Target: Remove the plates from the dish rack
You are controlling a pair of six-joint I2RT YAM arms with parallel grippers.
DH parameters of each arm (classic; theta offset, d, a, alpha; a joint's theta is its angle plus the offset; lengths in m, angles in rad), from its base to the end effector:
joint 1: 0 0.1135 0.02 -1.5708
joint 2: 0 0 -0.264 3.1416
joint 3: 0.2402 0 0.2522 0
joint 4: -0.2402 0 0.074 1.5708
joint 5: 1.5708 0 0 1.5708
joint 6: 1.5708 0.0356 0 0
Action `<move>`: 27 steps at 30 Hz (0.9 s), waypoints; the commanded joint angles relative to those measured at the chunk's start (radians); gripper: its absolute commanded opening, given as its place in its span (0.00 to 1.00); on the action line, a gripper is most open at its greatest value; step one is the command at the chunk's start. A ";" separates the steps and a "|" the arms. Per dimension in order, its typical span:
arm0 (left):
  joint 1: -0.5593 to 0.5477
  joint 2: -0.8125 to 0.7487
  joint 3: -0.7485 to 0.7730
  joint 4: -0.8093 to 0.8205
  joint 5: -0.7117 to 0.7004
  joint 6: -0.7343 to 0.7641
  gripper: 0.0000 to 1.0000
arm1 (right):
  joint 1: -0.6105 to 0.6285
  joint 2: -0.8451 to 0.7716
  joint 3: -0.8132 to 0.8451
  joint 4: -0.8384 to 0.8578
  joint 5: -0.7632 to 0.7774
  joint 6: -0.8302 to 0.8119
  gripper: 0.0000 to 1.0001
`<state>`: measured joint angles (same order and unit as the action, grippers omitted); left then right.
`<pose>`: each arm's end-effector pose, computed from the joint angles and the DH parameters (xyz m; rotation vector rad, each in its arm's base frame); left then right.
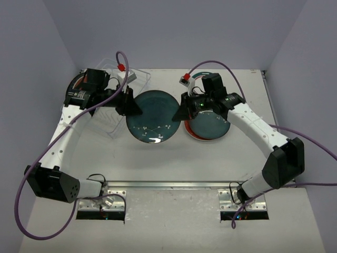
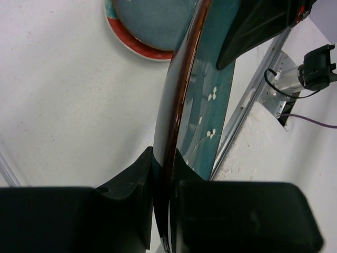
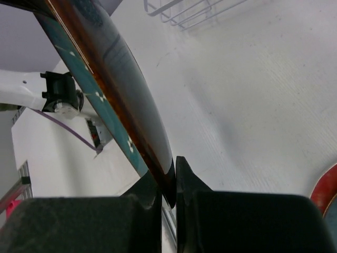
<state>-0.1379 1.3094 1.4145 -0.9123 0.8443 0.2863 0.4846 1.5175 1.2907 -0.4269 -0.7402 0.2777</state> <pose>0.2505 -0.0616 0.3834 0.8413 2.0435 -0.9094 0.2877 0.1786 0.3195 -0.6644 2.2048 1.2298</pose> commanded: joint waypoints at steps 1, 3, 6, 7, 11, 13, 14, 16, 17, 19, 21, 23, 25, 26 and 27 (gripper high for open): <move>-0.008 -0.042 0.018 0.141 0.004 -0.044 0.47 | -0.031 -0.025 0.012 0.074 -0.071 0.099 0.00; -0.008 -0.042 0.011 0.169 -0.075 -0.078 0.73 | -0.115 -0.035 -0.033 0.099 -0.106 0.138 0.00; -0.006 -0.041 0.006 0.211 -0.216 -0.119 1.00 | -0.260 -0.046 -0.091 0.111 -0.163 0.176 0.00; -0.006 -0.038 0.011 0.215 -0.257 -0.120 1.00 | -0.305 -0.057 -0.110 0.110 -0.190 0.176 0.00; -0.006 -0.036 0.019 0.237 -0.319 -0.132 1.00 | -0.494 -0.093 -0.180 0.059 -0.243 0.120 0.00; -0.006 -0.036 0.017 0.247 -0.322 -0.139 1.00 | -0.567 -0.096 -0.211 0.027 -0.252 0.053 0.00; -0.006 -0.035 0.017 0.251 -0.323 -0.141 1.00 | -0.594 -0.090 -0.220 0.008 -0.252 0.024 0.00; -0.006 -0.029 0.017 0.255 -0.329 -0.144 1.00 | -0.642 -0.069 -0.236 -0.037 -0.247 -0.027 0.00; -0.006 -0.026 0.016 0.256 -0.333 -0.145 1.00 | -0.664 -0.055 -0.242 -0.058 -0.244 -0.052 0.00; -0.006 -0.027 0.014 0.259 -0.347 -0.142 1.00 | -0.696 -0.018 -0.250 -0.077 -0.237 -0.100 0.00; -0.006 -0.026 0.010 0.261 -0.364 -0.142 1.00 | -0.716 0.015 -0.259 -0.077 -0.218 -0.136 0.00; -0.006 -0.027 0.006 0.261 -0.382 -0.141 1.00 | -0.727 0.068 -0.259 -0.077 -0.209 -0.163 0.00; -0.006 -0.029 0.004 0.256 -0.389 -0.137 1.00 | -0.732 0.110 -0.256 -0.077 -0.212 -0.174 0.00; -0.006 -0.031 0.005 0.254 -0.392 -0.135 1.00 | -0.733 0.132 -0.254 -0.076 -0.217 -0.180 0.00; -0.006 -0.034 0.006 0.253 -0.395 -0.132 1.00 | -0.733 0.154 -0.252 -0.074 -0.219 -0.186 0.00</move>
<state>-0.1390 1.2980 1.4132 -0.6983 0.4772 0.1525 -0.2390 1.6204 1.0103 -0.5519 -0.8214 0.1563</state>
